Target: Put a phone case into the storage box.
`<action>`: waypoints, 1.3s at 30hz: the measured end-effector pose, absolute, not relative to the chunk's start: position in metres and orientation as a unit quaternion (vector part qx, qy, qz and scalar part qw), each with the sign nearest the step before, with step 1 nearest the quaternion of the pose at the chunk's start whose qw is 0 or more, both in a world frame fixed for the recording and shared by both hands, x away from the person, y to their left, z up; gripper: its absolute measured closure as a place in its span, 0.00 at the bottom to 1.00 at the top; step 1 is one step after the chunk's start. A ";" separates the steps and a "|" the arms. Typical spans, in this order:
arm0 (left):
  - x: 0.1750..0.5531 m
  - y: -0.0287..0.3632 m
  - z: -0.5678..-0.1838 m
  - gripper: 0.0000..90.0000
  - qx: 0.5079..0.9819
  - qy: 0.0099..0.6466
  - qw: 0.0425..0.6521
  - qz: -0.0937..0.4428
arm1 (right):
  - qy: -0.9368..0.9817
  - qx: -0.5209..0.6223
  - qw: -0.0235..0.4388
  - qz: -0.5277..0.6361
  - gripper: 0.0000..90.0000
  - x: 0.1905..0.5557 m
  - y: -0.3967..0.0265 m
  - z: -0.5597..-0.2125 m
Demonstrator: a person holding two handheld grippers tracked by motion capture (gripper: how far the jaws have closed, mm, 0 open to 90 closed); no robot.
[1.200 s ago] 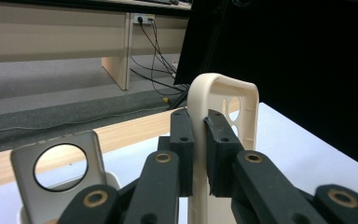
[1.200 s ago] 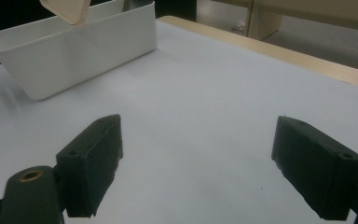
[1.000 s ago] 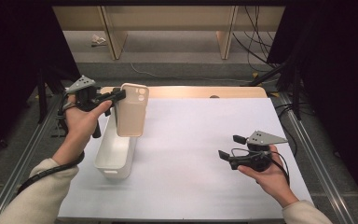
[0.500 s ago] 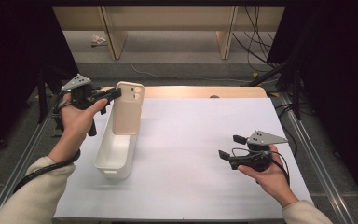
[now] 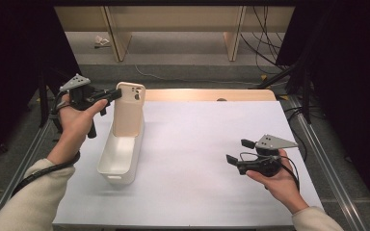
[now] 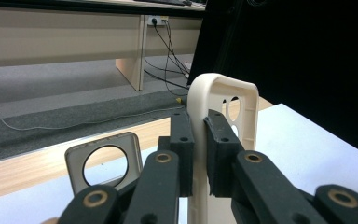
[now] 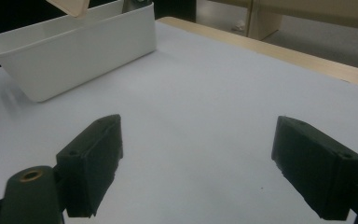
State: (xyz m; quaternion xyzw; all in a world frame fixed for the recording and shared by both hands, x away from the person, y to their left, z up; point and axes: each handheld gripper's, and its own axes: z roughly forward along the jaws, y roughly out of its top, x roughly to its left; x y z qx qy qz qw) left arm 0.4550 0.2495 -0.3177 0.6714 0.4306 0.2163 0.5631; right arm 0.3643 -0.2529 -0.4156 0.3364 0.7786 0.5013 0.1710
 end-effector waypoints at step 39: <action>0.475 0.262 -0.328 0.92 0.672 0.437 0.550 0.235 | 0.778 0.338 0.169 0.502 0.20 0.365 -0.253 -0.417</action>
